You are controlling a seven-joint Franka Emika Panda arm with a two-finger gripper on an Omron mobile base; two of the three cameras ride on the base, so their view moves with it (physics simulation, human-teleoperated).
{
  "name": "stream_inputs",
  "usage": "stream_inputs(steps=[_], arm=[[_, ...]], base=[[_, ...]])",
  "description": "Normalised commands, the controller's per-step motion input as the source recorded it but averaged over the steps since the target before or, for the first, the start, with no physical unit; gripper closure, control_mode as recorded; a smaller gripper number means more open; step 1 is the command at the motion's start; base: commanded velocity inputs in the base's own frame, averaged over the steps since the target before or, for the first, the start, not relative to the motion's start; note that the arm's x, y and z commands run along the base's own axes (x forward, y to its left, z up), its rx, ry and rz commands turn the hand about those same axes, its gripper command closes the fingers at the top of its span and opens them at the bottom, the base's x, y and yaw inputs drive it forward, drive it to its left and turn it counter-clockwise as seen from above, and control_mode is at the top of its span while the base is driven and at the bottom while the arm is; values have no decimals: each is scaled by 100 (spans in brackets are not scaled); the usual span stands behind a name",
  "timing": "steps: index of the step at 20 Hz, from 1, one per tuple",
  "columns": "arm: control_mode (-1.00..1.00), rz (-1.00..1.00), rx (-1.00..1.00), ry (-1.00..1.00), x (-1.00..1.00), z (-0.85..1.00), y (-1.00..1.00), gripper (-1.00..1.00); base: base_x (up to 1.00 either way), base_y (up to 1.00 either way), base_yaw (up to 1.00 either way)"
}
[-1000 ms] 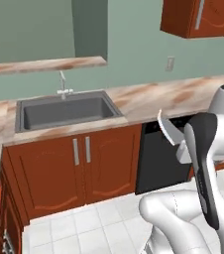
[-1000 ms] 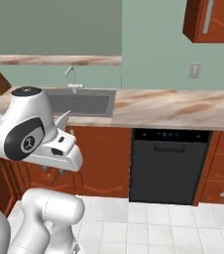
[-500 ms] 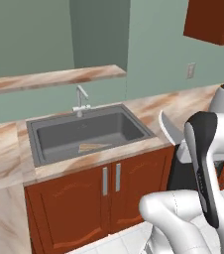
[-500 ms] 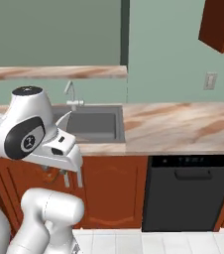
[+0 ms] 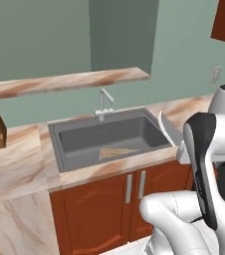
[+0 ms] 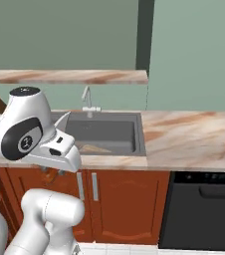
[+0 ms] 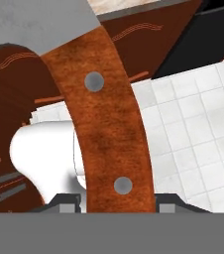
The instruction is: Move the cutting board and knife to the sink. Then move spray from the shelves to the counter.
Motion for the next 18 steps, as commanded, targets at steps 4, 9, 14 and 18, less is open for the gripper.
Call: stream_inputs(steps=[4,9,14,18], arm=[[100,0,0,0,0,0,0,100],[100,0,0,0,0,0,0,100],[100,0,0,0,0,0,0,100],[100,0,0,0,0,0,0,100]], base=[[60,-14,18],[68,-12,17],[64,-14,17],[61,-18,15]])
